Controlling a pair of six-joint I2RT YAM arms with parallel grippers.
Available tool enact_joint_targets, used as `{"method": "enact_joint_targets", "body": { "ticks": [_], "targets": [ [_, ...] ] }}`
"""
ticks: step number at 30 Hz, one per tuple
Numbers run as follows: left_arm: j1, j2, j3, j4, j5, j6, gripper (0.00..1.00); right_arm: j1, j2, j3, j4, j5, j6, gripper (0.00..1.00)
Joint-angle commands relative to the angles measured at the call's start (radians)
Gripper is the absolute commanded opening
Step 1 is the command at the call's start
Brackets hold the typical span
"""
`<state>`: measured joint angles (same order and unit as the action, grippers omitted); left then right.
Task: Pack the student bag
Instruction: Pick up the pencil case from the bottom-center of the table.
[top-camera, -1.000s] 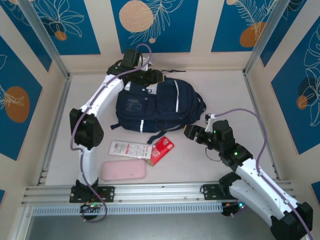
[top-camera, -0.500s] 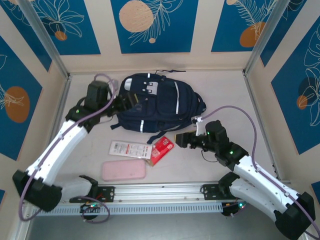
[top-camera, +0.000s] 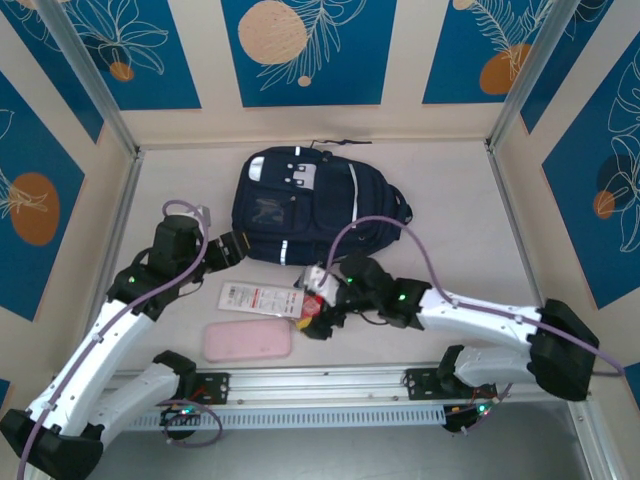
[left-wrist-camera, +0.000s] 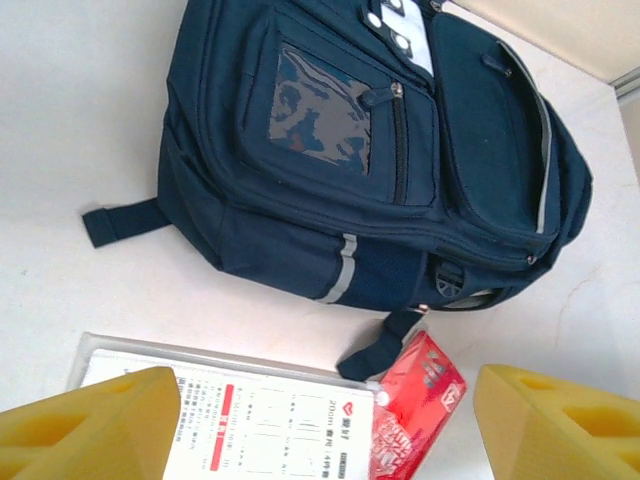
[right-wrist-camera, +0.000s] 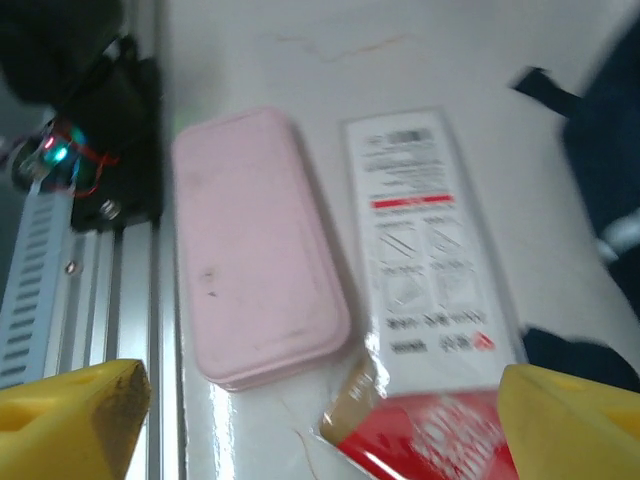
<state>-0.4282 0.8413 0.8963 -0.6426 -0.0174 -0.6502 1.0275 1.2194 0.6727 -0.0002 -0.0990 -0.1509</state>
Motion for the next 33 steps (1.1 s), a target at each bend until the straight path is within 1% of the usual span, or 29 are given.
{"method": "enact_joint_targets", "body": {
  "ticks": [1, 5, 10, 17, 20, 26, 33],
  "targets": [
    [0.002, 0.002, -0.023, 0.021, -0.056, 0.07, 0.77, 0.039, 0.081, 0.039, 0.042, -0.061, -0.231, 0.94],
    [0.003, -0.009, -0.035, 0.019, -0.065, 0.097, 0.77, 0.072, 0.188, 0.09, 0.014, -0.111, -0.292, 1.0],
    [0.004, -0.049, -0.044, 0.02, -0.066, 0.114, 0.78, 0.104, 0.291, 0.141, 0.009, -0.122, -0.28, 0.99],
    [0.005, -0.055, -0.048, 0.02, -0.041, 0.106, 0.79, 0.14, 0.398, 0.17, 0.062, -0.039, -0.218, 0.99],
    [0.004, -0.057, -0.047, 0.02, -0.037, 0.107, 0.79, 0.161, 0.447, 0.182, 0.066, 0.026, -0.213, 0.99],
    [0.005, -0.057, -0.049, 0.02, -0.032, 0.108, 0.79, 0.174, 0.522, 0.198, 0.089, 0.118, -0.194, 0.99],
    [0.005, -0.047, -0.05, 0.024, -0.023, 0.106, 0.79, 0.175, 0.571, 0.192, 0.133, 0.157, -0.177, 0.99]
  ]
}}
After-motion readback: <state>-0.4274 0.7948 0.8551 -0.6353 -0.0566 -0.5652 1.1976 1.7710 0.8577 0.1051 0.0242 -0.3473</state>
